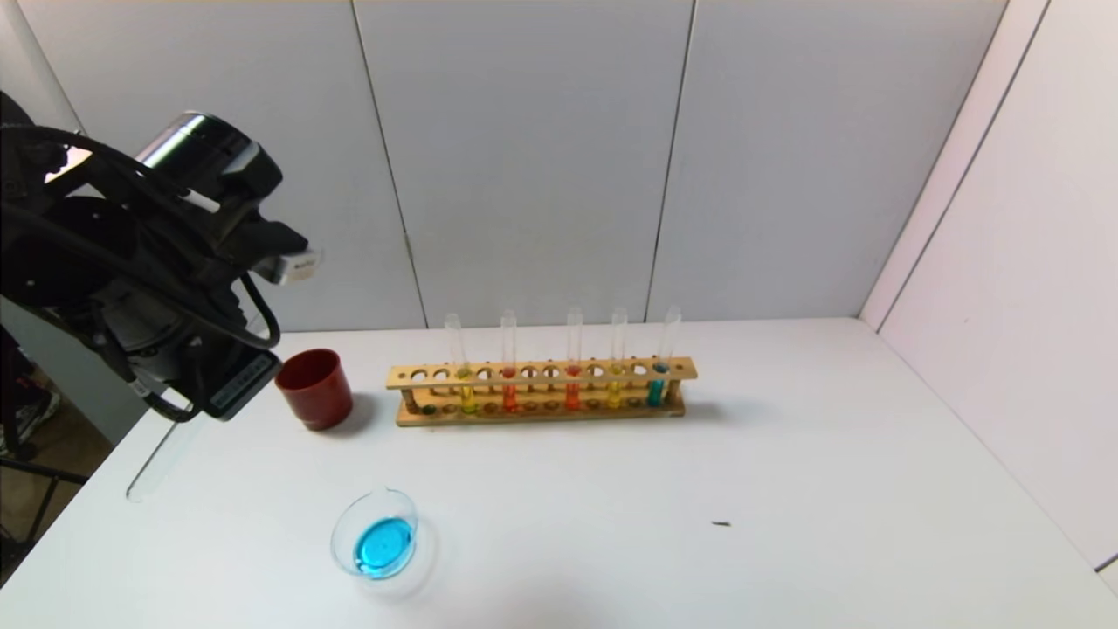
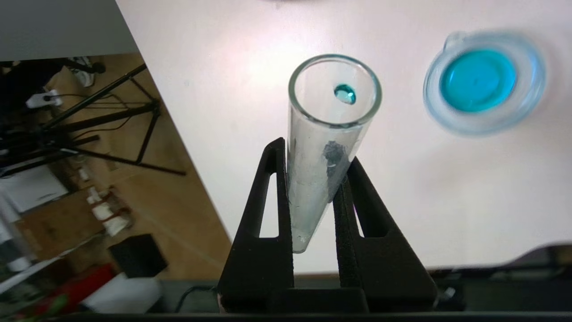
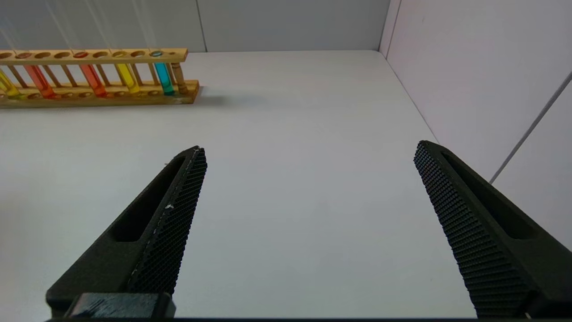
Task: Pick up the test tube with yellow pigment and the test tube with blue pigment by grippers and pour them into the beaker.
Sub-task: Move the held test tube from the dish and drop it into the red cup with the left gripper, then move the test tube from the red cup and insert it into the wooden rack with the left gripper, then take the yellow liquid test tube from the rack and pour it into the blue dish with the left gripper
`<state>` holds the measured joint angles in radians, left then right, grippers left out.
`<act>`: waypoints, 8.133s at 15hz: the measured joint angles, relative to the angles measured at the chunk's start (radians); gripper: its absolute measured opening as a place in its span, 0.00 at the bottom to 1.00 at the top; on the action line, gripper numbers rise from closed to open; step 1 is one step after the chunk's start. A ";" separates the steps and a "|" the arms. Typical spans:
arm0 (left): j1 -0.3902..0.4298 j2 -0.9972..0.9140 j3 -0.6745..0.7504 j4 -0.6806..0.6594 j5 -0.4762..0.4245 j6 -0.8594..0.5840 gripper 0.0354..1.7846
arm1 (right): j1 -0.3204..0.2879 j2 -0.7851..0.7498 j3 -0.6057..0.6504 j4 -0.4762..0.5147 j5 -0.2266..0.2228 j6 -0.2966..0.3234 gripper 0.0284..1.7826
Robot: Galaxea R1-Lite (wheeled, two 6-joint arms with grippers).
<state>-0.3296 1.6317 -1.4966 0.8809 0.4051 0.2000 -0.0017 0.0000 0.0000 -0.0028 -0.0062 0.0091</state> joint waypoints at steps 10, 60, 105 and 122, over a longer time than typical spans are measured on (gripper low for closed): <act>0.117 0.114 0.004 -0.501 0.007 -0.117 0.16 | 0.000 0.000 0.000 0.000 0.000 0.000 0.95; -0.089 0.057 0.575 -1.183 0.134 -0.304 0.98 | 0.000 0.000 0.000 0.000 0.000 0.000 0.95; -0.200 0.490 0.414 -1.552 0.153 -0.387 0.44 | 0.000 0.000 0.000 0.000 0.000 0.000 0.95; -0.201 0.436 0.364 -1.530 0.159 -0.280 0.16 | 0.000 0.000 0.000 0.000 0.000 0.000 0.95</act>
<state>-0.5311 2.0677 -1.1328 -0.6489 0.5636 -0.0798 -0.0017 0.0000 0.0000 -0.0028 -0.0062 0.0089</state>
